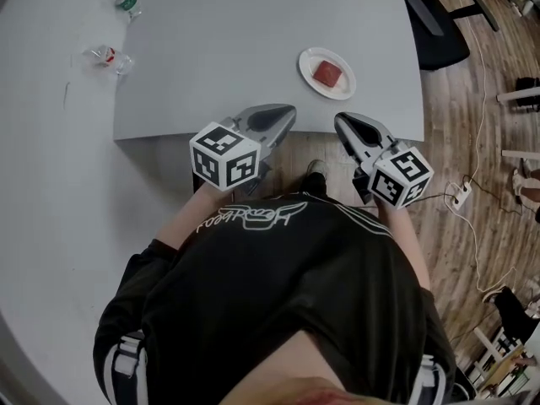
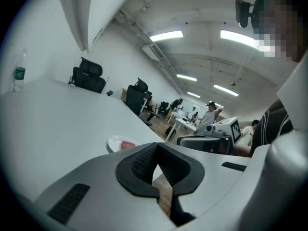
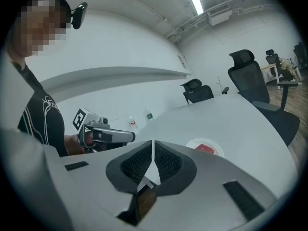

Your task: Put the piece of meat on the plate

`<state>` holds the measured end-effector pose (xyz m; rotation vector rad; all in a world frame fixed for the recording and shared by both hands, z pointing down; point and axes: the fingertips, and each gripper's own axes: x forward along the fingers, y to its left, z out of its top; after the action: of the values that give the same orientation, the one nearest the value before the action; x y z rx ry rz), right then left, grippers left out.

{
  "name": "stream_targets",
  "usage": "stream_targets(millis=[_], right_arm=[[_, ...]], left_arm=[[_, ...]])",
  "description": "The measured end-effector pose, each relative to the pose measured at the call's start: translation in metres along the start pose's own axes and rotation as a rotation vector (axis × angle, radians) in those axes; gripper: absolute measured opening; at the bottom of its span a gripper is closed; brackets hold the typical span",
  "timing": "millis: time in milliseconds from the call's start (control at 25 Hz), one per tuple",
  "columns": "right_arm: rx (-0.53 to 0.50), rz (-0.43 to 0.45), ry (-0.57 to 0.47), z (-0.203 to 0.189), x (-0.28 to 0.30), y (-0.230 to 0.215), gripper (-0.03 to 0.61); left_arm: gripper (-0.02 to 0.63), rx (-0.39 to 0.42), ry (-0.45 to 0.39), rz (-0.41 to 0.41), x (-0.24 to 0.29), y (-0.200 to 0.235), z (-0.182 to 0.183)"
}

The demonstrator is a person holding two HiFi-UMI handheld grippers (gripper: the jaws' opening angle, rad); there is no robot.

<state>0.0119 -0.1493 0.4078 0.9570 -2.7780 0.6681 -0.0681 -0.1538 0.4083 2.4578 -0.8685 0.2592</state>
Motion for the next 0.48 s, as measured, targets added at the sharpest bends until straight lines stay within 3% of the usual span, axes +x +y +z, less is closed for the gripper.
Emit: stream_targets(millis=[200,480], right_arm=[[-0.001,0.02,-0.065,-0.004,-0.015,0.053,0.018],[-0.048,-0.043,-0.112,-0.017,-0.046,0.111,0.018]], left_arm=[[0.008,0.059,-0.064,-0.069,-0.041,-0.03,0.0],[0.008,0.102,-0.083,-0.198,-0.087,-0.08,-0.008]])
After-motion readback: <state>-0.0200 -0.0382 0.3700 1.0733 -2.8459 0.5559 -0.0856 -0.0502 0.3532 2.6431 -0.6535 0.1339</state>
